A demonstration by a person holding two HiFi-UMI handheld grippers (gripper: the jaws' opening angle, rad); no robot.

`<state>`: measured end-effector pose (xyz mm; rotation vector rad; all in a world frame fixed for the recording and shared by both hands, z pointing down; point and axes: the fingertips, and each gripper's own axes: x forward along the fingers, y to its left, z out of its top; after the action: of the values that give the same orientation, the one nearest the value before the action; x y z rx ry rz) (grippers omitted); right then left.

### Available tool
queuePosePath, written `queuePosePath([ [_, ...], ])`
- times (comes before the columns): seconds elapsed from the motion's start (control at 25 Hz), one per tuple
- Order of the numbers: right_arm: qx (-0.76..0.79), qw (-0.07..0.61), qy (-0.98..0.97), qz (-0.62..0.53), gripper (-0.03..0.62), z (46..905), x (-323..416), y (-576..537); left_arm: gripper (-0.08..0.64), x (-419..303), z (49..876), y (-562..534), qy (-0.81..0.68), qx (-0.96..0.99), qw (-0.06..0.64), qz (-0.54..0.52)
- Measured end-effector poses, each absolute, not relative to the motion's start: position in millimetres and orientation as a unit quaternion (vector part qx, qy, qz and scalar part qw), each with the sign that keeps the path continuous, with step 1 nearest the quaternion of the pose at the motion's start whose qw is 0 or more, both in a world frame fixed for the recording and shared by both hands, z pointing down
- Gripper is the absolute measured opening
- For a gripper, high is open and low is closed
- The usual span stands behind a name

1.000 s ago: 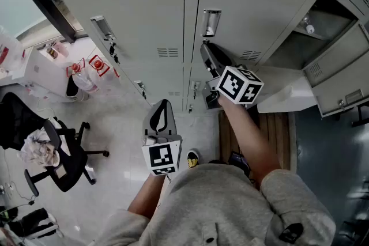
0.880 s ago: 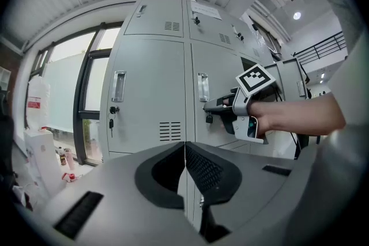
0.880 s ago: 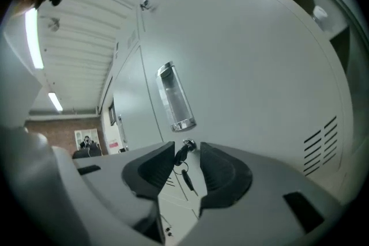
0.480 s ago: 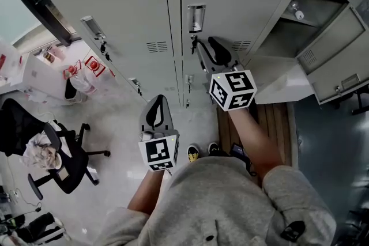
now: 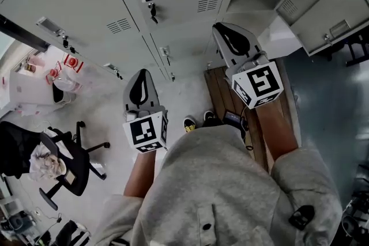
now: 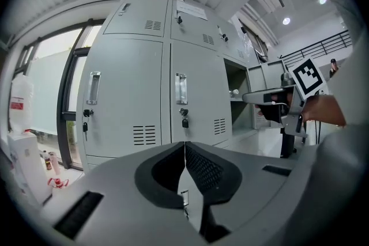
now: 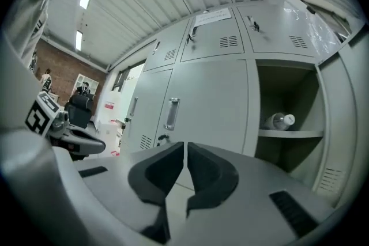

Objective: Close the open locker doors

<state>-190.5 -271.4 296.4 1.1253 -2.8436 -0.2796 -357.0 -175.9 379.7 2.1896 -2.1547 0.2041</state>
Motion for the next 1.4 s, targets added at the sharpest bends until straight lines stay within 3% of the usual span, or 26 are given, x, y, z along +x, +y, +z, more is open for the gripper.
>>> queuePosePath([
  [0.48, 0.483, 0.081, -0.87, -0.049, 0.043, 331, -69, -247, 0.011, -327, 387, -177, -0.674, 0.736, 0.033, 0.055],
  [1.4, 0.628, 0.058, -0.773, -0.064, 0.044, 302, 100, -253, 0.011, -261, 394, -195, -0.631, 0.772, 0.035, 0.066],
])
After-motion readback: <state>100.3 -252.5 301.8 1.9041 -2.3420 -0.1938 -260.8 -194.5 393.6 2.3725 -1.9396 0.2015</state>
